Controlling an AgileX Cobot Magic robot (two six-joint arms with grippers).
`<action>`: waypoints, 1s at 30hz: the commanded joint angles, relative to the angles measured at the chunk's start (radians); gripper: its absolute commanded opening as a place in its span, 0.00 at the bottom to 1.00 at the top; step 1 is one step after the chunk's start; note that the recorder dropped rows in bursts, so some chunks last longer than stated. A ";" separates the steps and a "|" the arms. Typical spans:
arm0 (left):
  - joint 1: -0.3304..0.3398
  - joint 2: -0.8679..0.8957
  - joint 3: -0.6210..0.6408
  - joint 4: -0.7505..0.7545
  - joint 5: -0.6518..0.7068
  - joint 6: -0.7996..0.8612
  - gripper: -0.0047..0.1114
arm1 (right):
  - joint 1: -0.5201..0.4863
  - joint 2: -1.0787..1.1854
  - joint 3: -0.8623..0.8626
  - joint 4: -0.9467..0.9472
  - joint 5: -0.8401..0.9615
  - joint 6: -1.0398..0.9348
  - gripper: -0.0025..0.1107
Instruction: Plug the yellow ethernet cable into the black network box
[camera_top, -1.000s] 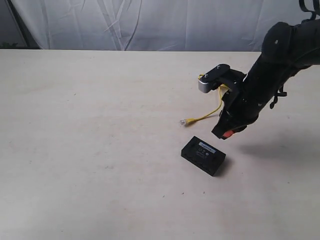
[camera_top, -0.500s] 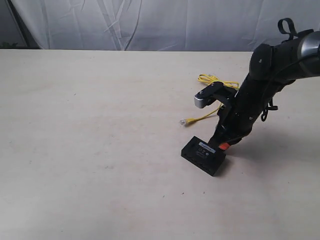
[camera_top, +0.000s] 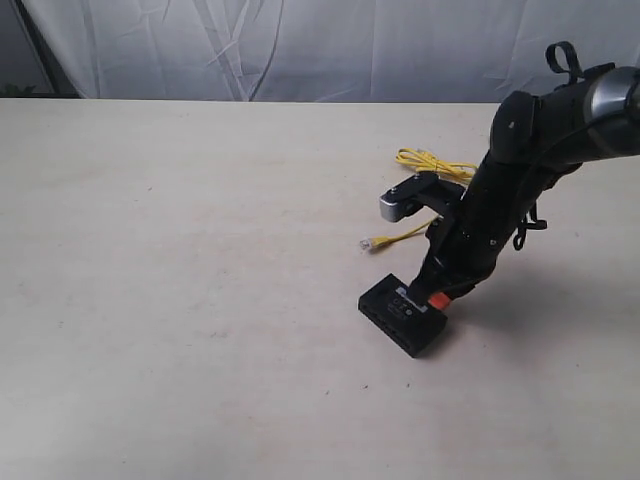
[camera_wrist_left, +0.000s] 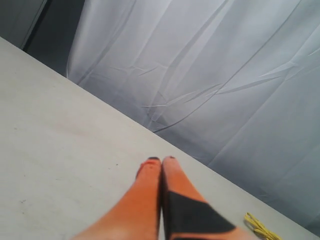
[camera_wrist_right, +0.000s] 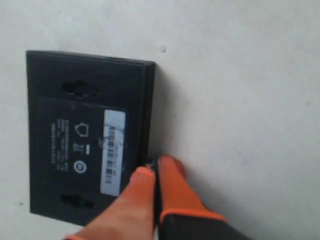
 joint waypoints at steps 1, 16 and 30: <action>0.002 -0.006 0.004 0.000 -0.001 -0.001 0.04 | -0.001 0.000 -0.006 0.008 0.030 0.000 0.01; 0.000 0.093 -0.158 0.091 -0.041 -0.001 0.04 | -0.015 0.000 -0.006 -0.092 -0.015 0.064 0.01; -0.002 0.899 -0.670 0.070 0.481 0.522 0.04 | -0.015 0.000 -0.006 -0.049 -0.064 0.064 0.01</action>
